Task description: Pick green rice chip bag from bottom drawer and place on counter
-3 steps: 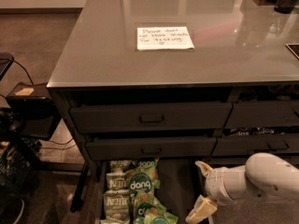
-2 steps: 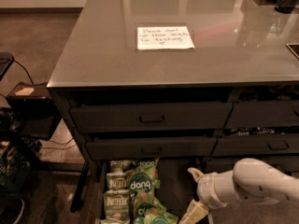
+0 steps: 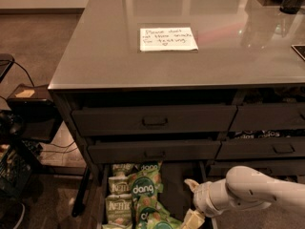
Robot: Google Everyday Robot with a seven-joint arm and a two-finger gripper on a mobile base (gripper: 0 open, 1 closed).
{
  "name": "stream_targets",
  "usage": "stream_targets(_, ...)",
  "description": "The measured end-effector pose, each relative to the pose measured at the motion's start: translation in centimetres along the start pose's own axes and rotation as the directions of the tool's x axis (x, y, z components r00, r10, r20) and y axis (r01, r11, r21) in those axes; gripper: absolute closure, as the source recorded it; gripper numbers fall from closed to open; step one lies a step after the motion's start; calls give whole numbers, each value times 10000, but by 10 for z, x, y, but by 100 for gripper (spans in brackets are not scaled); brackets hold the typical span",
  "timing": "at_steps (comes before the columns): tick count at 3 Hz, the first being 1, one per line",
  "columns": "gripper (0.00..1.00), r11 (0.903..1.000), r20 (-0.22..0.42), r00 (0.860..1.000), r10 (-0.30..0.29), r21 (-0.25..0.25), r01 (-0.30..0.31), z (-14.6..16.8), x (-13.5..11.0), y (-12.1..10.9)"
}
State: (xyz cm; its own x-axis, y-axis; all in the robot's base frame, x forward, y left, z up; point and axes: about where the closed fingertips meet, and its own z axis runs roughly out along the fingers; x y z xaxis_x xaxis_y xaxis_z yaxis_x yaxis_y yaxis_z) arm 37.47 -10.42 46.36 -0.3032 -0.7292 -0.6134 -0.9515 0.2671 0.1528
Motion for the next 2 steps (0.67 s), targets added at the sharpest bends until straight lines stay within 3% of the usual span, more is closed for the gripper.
stream_targets(2, 0, 9997, -338, 9993, -180, -200, 173, 42, 44, -22)
